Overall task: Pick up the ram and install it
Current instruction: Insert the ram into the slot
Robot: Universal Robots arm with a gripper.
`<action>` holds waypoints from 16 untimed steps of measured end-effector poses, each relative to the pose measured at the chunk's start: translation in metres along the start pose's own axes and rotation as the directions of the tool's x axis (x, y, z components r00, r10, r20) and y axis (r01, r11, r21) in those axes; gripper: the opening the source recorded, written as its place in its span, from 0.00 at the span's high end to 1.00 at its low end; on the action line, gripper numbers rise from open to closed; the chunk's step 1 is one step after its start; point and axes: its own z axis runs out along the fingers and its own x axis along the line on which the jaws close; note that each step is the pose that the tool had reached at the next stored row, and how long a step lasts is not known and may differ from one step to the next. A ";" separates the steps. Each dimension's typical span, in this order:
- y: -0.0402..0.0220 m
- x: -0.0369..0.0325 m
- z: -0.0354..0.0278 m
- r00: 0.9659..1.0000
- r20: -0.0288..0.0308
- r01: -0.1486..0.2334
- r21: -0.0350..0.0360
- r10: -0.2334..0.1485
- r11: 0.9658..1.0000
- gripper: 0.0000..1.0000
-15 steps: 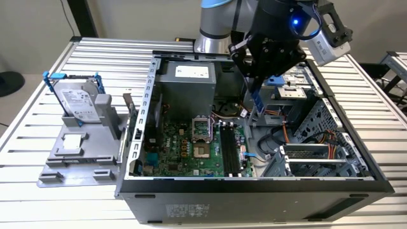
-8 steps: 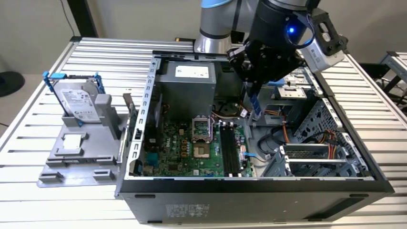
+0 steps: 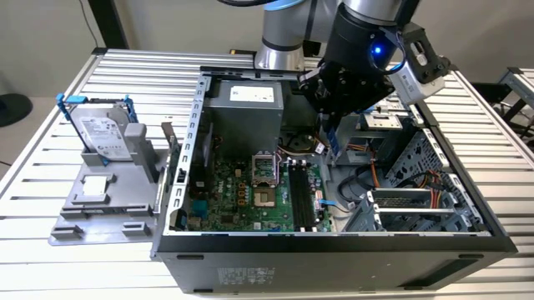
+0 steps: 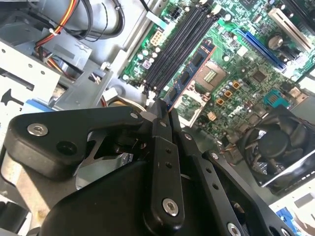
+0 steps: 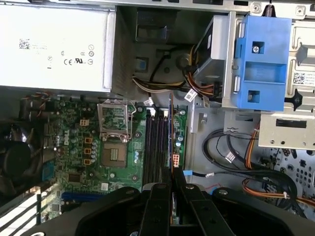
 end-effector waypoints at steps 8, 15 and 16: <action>-0.0002 -0.0003 0.0132 1.000 0.000 -0.002 0.003 0.002 1.000 1.00; 0.0008 -0.0007 0.0253 1.000 0.000 -0.013 0.008 0.013 1.000 1.00; 0.0007 -0.0008 0.0266 1.000 0.001 -0.025 0.008 0.025 1.000 1.00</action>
